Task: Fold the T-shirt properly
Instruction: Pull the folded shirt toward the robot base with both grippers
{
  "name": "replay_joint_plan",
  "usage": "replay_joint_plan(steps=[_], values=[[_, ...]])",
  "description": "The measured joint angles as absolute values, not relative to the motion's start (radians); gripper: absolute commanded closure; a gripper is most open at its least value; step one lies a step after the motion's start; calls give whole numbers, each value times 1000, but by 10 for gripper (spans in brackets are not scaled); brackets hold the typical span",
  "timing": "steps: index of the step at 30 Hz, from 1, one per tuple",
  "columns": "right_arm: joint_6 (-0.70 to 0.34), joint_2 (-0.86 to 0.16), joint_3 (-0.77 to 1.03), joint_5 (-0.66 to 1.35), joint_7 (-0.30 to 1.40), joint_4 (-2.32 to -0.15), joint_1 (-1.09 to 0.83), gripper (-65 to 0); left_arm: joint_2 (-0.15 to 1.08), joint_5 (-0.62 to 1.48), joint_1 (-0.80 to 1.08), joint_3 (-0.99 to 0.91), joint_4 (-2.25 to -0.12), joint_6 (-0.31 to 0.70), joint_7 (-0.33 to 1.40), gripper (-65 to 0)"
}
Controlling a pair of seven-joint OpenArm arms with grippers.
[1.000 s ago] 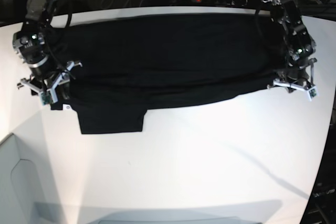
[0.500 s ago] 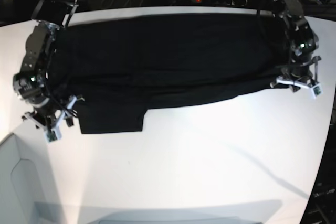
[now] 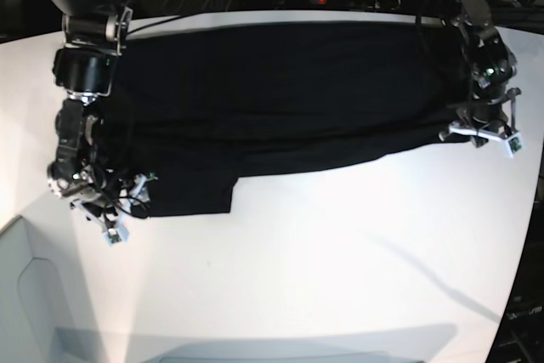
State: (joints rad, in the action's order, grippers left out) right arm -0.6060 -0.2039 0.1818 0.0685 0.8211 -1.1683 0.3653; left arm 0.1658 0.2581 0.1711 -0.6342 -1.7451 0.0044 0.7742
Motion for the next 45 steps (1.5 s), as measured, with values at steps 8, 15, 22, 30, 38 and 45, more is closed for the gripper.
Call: replay_joint_plan(steps=[8, 15, 22, 30, 38, 45], values=[[-605, -236, 186, 72, 750, -1065, 366, -419, 166, 258, 171, -634, -1745, 4, 775, 0], [-604, -236, 183, 76, 722, -1071, 340, -369, 166, 258, 170, -634, -1745, 4, 775, 0], [-605, -213, 183, 80, 730, -1177, 266, -96, 166, 257, 169, -634, -1745, 4, 774, 0], [-606, -202, 184, 70, 779, -1394, 168, 0, 165, 256, 167, -634, -1745, 4, 775, 0], [-606, -202, 185, 67, 783, -1728, 53, 0, 170, 256, 167, -634, -1746, 4, 774, 0], [-607, -202, 288, 75, 786, -1963, -99, 0, 174, 255, 171, -634, -1787, 4, 775, 0]])
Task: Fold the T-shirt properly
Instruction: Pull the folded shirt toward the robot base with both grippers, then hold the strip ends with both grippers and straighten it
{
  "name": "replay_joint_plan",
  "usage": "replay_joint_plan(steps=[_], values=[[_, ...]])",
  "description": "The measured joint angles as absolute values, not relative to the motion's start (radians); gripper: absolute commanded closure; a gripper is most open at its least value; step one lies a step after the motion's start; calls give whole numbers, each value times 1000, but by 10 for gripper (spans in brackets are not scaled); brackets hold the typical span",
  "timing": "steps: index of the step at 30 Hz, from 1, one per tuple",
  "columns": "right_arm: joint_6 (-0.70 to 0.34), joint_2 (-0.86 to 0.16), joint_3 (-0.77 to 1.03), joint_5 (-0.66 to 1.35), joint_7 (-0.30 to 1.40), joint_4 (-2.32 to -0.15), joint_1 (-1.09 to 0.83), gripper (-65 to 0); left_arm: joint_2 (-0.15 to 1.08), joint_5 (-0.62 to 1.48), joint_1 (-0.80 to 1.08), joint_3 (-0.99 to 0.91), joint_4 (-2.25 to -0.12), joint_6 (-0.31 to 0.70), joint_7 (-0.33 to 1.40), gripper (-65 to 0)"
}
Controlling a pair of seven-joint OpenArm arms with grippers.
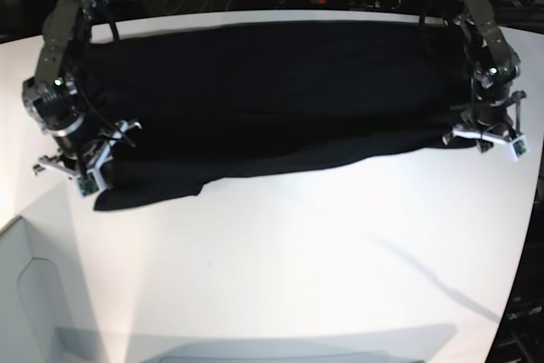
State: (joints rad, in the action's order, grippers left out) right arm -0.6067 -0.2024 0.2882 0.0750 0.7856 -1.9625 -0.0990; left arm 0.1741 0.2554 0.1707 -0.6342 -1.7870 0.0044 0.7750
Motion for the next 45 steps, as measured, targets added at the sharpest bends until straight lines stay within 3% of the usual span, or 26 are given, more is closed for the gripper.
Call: replay_joint_plan(steps=[10, 13, 18, 38, 45], values=[[-607, -171, 397, 76, 773, -2016, -279, 0, 176, 258, 211, -633, -1891, 7, 783, 0], [-685, -171, 415, 76, 771, -2018, -303, 0, 177, 260, 210, -633, -1906, 7, 809, 0], [-691, -134, 476, 75, 771, -2019, -360, 0, 177, 258, 209, -633, -1905, 7, 842, 0], [-691, -135, 470, 78, 765, -2020, -517, 0, 193, 262, 274, -662, -1892, 7, 849, 0], [-691, -134, 470, 79, 763, -2020, -542, 0, 194, 262, 291, -666, -1796, 7, 838, 0]])
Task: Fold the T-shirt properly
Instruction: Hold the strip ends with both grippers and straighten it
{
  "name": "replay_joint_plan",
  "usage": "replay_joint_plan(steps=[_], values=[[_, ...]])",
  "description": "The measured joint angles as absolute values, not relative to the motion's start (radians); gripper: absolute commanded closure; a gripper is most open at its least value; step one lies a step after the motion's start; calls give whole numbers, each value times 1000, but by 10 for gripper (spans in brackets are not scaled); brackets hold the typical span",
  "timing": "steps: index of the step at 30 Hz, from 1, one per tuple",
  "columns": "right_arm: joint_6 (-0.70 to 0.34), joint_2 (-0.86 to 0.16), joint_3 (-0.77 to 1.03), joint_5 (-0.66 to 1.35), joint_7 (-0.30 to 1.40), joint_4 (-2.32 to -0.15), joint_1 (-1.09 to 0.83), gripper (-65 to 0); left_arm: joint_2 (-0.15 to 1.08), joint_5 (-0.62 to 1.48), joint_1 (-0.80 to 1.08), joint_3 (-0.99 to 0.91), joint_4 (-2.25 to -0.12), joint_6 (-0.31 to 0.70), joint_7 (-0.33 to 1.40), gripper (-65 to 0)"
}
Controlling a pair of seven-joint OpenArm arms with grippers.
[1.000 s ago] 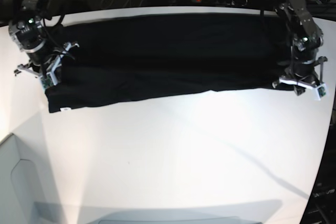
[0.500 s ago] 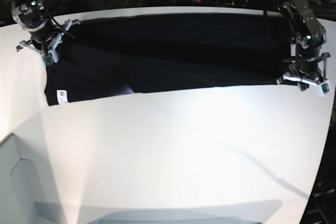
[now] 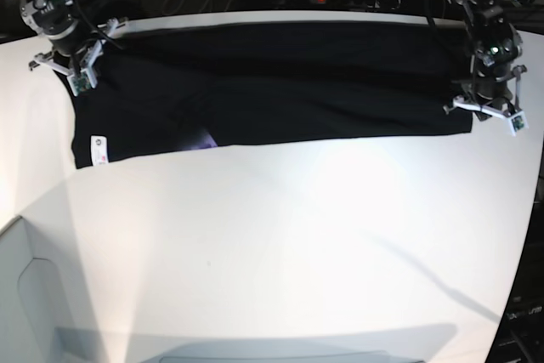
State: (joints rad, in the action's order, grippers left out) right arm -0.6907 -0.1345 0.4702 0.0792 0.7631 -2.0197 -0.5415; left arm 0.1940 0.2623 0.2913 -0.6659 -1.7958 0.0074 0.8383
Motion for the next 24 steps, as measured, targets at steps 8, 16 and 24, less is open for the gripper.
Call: replay_joint_plan(steps=[8, 16, 24], values=[[-691, -135, 470, 76, 768, -2015, -521, 0, 184, 262, 347, -667, -1789, 7, 838, 0], [-691, -136, 470, 76, 765, -1996, -505, 0, 169, 265, 387, -709, -1788, 7, 838, 0], [-691, -135, 470, 75, 767, -1995, -492, 0, 147, 262, 410, -711, -1746, 7, 834, 0]])
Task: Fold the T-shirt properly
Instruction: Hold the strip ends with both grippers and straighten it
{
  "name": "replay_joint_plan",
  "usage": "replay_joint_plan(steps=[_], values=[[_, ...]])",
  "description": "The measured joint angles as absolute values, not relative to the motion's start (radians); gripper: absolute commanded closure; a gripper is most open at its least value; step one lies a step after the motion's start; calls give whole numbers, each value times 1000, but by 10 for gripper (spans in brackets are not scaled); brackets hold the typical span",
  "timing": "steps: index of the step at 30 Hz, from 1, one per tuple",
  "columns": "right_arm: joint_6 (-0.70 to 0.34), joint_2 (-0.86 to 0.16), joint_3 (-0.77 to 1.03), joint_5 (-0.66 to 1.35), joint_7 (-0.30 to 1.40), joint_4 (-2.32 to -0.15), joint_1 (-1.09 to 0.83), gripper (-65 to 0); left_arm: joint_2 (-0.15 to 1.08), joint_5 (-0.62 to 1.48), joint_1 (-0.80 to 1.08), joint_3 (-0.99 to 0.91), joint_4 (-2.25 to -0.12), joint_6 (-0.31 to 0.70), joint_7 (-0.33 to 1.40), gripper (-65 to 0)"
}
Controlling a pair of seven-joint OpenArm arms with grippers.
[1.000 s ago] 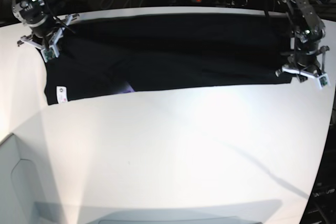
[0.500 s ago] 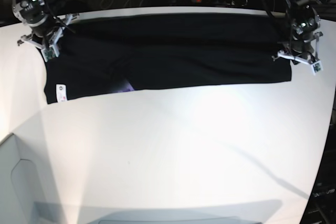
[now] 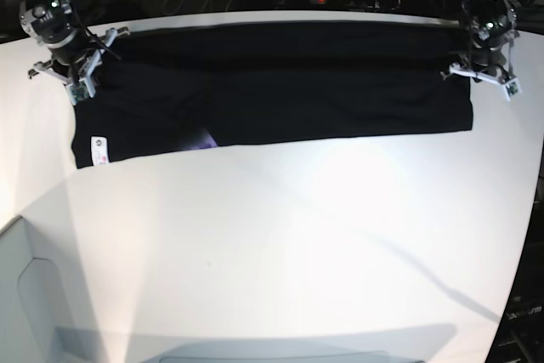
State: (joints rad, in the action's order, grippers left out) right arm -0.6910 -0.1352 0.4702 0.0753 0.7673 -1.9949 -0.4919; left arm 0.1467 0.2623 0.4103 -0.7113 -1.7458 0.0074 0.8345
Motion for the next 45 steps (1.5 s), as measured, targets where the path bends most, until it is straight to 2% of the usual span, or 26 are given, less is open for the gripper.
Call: replay_joint_plan(steps=[10, 14, 17, 20, 27, 29, 37, 45], values=[[-691, -142, 457, 75, 769, -1943, -492, -8, 146, 262, 411, -710, -1710, 7, 831, -2], [-691, -168, 427, 75, 765, -1935, -494, -140, 147, 301, 432, -711, -1715, 7, 830, -21], [-691, -167, 425, 71, 768, -1940, -500, -265, 156, 387, 461, -713, -1715, 7, 823, -70], [-691, -164, 427, 68, 770, -1966, -496, -328, 160, 422, 473, -713, -1716, 7, 823, -133], [-691, -130, 457, 78, 773, -2009, -488, -332, 152, 427, 495, -712, -1774, 7, 831, -380], [-691, -130, 455, 78, 772, -2009, -488, -332, 151, 424, 503, -712, -1782, 6, 839, -428], [-691, -123, 341, 75, 775, -1982, -468, -332, 147, 432, 504, -756, -1782, 7, 834, -441], [-691, -124, 326, 66, 773, -1888, -429, -332, 146, 435, 503, -743, -1750, 7, 830, -441]])
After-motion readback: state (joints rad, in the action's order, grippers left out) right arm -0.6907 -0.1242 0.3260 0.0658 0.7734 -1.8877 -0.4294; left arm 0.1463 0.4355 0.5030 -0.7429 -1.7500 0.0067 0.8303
